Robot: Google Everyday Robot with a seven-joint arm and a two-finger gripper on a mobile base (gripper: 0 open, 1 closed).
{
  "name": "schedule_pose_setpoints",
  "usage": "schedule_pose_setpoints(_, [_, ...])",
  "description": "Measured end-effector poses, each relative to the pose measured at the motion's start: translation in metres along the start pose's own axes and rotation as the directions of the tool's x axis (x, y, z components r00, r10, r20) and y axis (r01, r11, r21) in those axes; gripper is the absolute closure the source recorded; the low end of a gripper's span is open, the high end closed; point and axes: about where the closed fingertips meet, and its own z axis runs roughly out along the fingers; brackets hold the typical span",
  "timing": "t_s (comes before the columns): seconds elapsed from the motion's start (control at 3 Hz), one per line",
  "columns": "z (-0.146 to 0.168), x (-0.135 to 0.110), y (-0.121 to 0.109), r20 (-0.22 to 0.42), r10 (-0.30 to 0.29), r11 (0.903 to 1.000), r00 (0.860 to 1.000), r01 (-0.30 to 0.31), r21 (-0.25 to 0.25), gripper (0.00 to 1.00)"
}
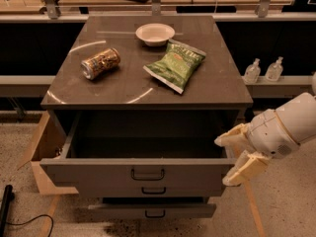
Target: Open top drawer
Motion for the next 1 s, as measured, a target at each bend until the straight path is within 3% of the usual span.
schedule_pose_setpoints(0.67, [0.034, -0.012, -0.025, 0.027, 0.041, 0.9975, 0.999, -0.042, 0.057, 0.85])
schedule_pose_setpoints(1.0, [0.054, -0.015, -0.062, 0.031, 0.037, 0.99, 0.999, -0.041, 0.135, 1.0])
